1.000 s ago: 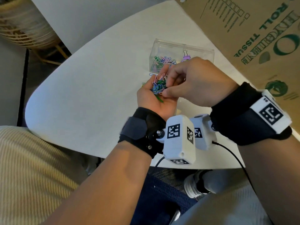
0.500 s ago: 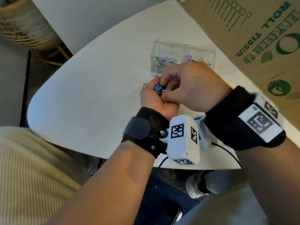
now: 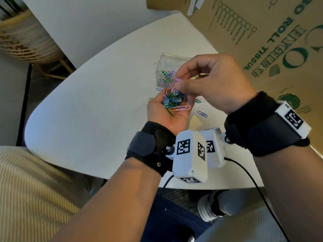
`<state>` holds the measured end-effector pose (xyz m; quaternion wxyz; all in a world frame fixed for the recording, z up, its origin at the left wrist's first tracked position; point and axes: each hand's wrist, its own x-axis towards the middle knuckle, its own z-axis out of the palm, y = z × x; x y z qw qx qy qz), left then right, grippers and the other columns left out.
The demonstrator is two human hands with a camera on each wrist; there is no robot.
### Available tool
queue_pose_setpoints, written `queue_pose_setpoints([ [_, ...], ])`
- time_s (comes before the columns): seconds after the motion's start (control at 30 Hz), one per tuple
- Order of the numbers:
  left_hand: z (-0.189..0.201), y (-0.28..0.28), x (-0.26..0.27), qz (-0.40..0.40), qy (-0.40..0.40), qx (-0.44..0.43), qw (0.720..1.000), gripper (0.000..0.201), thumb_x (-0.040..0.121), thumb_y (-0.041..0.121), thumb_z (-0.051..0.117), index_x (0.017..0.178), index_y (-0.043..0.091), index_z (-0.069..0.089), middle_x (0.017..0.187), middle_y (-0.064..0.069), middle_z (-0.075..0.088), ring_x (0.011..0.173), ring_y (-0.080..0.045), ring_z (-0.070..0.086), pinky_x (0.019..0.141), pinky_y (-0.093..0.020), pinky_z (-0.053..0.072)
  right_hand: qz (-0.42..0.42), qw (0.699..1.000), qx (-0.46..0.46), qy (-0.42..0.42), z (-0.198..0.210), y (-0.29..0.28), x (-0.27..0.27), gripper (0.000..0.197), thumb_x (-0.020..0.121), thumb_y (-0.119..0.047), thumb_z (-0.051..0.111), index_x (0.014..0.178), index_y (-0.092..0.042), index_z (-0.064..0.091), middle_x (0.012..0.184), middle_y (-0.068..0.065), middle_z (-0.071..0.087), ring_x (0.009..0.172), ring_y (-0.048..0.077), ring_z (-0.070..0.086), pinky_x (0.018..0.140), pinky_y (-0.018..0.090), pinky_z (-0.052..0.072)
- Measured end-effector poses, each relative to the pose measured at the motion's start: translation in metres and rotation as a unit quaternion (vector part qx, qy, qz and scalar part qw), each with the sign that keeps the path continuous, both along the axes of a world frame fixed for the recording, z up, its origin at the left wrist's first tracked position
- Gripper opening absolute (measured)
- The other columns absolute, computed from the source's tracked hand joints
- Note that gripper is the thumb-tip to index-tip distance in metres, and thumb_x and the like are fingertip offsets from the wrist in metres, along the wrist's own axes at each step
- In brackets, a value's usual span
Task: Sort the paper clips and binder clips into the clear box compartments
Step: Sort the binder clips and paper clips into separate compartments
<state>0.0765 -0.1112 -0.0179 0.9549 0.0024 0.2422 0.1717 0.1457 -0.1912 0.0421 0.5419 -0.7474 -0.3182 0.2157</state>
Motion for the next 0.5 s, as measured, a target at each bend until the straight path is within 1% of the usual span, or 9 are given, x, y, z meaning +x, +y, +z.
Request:
queue_pose_setpoints([
  [0.03,0.000,0.000,0.001,0.005,0.002,-0.007,1.000,0.031,0.098,0.014,0.037,0.090,-0.002,0.062,0.082,-0.017,0.065,0.070,-0.028,0.060,0.053,-0.034,0.055,0.003,1.000,0.001,0.004,0.001,-0.001,0.001,0.017,0.074,0.001,0.078,0.080,-0.012,0.070,0.072,0.006,0.067,0.051,0.010,0.059,0.053,0.025,0.052],
  [0.07,0.000,0.000,0.002,0.007,0.001,-0.010,1.000,0.031,0.097,0.014,0.037,0.089,-0.003,0.062,0.080,-0.017,0.065,0.070,-0.028,0.060,0.055,-0.035,0.056,-0.001,1.000,0.004,0.006,0.002,-0.002,0.003,0.017,0.075,0.003,0.076,0.081,-0.012,0.070,0.072,0.006,0.067,0.052,0.013,0.059,0.054,0.027,0.054],
  [0.13,0.001,0.000,0.002,-0.001,-0.004,-0.006,1.000,0.033,0.098,0.015,0.037,0.094,-0.005,0.063,0.084,-0.020,0.066,0.076,-0.032,0.063,0.068,-0.043,0.058,-0.025,0.999,0.020,0.008,0.004,-0.005,0.009,0.017,0.076,0.007,0.073,0.082,-0.009,0.070,0.072,0.008,0.067,0.056,0.013,0.061,0.060,0.028,0.055],
  [0.2,0.000,0.000,0.001,-0.015,-0.003,-0.006,1.000,0.035,0.098,0.017,0.036,0.100,-0.007,0.062,0.092,-0.022,0.066,0.086,-0.036,0.063,0.079,-0.047,0.054,-0.062,0.997,0.039,0.011,0.005,-0.010,0.018,0.016,0.075,0.005,0.074,0.081,-0.009,0.070,0.074,0.011,0.069,0.063,0.017,0.063,0.069,0.033,0.058],
  [0.27,-0.002,0.001,-0.001,-0.031,-0.005,-0.004,0.999,0.037,0.098,0.019,0.036,0.101,-0.007,0.062,0.093,-0.022,0.066,0.087,-0.036,0.063,0.082,-0.046,0.054,-0.107,0.993,0.046,0.008,0.004,-0.018,0.030,0.017,0.073,0.003,0.077,0.080,-0.012,0.071,0.075,0.009,0.070,0.069,0.020,0.064,0.077,0.039,0.058],
  [0.33,-0.003,0.000,-0.002,-0.043,-0.008,-0.007,0.999,0.037,0.098,0.020,0.036,0.100,-0.006,0.063,0.092,-0.021,0.066,0.085,-0.036,0.065,0.081,-0.044,0.053,-0.150,0.987,0.057,0.021,0.001,-0.026,0.042,0.019,0.071,0.002,0.079,0.078,-0.014,0.072,0.073,0.004,0.070,0.072,0.021,0.065,0.080,0.040,0.060],
  [0.4,-0.005,-0.002,-0.003,-0.055,-0.005,-0.005,0.998,0.036,0.098,0.019,0.036,0.101,-0.005,0.063,0.091,-0.020,0.067,0.085,-0.035,0.065,0.080,-0.043,0.053,-0.181,0.980,0.068,0.039,-0.004,-0.029,0.050,0.020,0.069,0.001,0.080,0.077,-0.016,0.072,0.075,0.003,0.071,0.075,0.020,0.068,0.080,0.037,0.060],
  [0.43,-0.005,-0.003,-0.003,-0.061,-0.004,-0.002,0.998,0.036,0.098,0.019,0.037,0.101,-0.005,0.063,0.091,-0.019,0.067,0.085,-0.034,0.065,0.081,-0.043,0.053,-0.192,0.979,0.061,0.034,-0.008,-0.029,0.053,0.020,0.071,0.000,0.079,0.078,-0.017,0.072,0.076,0.003,0.071,0.075,0.017,0.068,0.079,0.032,0.059],
  [0.5,-0.004,-0.005,-0.003,-0.068,-0.003,0.008,0.998,0.034,0.097,0.017,0.038,0.101,-0.005,0.063,0.091,-0.019,0.067,0.086,-0.034,0.064,0.081,-0.043,0.052,-0.190,0.982,0.002,-0.006,-0.016,-0.027,0.055,0.016,0.079,-0.006,0.074,0.090,-0.018,0.073,0.080,-0.001,0.070,0.073,0.005,0.065,0.078,0.020,0.053],
])
